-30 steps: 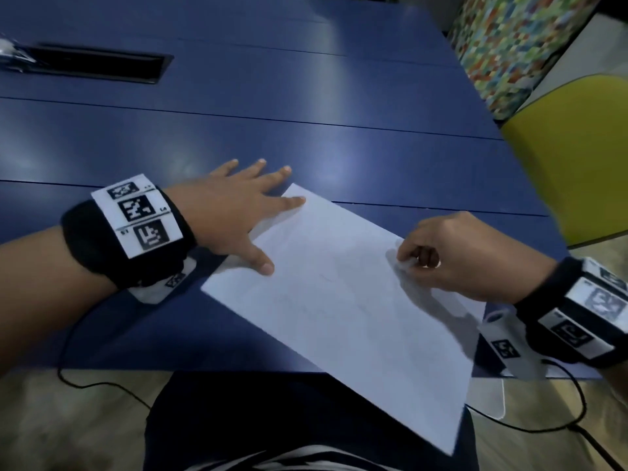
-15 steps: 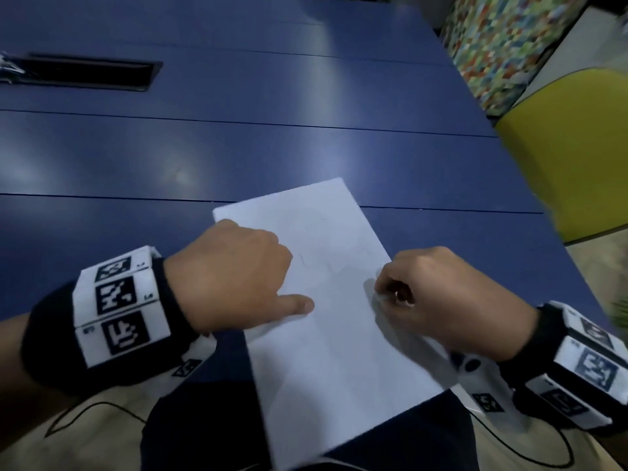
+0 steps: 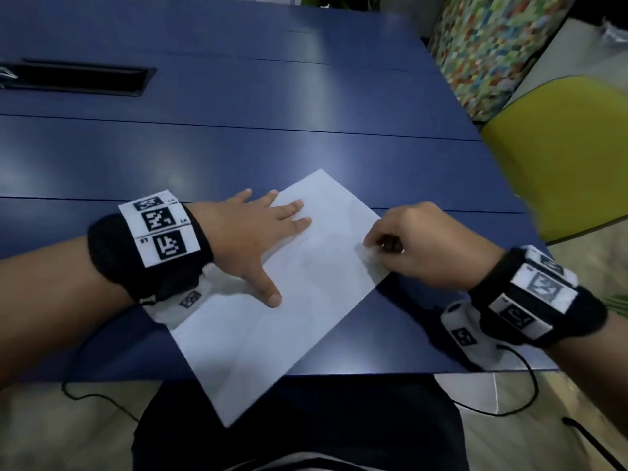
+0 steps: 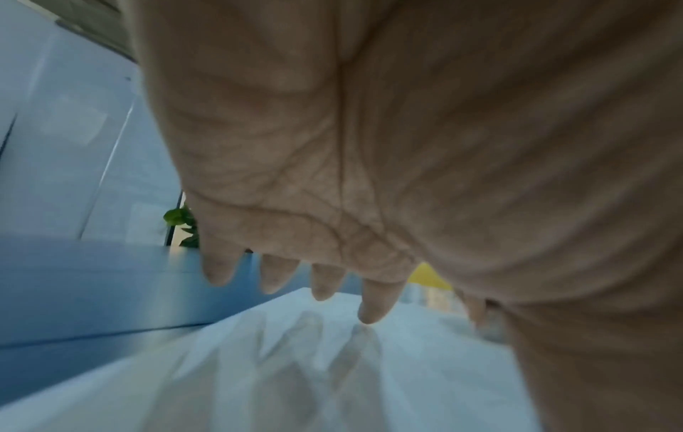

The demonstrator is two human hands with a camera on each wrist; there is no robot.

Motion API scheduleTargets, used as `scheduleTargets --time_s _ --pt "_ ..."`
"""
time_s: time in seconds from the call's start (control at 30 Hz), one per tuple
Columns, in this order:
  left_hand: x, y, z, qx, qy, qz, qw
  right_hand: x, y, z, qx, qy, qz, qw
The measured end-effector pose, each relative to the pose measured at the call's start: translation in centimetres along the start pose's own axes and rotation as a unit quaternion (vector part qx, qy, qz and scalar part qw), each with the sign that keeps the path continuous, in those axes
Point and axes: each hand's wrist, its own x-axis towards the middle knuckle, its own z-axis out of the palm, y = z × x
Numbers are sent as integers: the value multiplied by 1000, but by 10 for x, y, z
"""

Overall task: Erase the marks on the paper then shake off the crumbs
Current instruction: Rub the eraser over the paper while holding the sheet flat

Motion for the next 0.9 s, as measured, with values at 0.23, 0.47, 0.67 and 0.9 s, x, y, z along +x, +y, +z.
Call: scheduleTargets --time_s 0.23,0.47,0.67,0.9 --pt "-8 18 19 -73 -1 0 997 -7 -16 10 -27 -50 -16 998" --pt "-5 17 28 -34 27 -6 999 11 -33 19 -14 -22 -57 998" --pt "-5 16 31 -40 27 -7 999 -8 -59 30 -10 -111 -123 986" --pt "-5 13 34 -53 36 0 998 1 -49 24 -30 -62 -56 996"
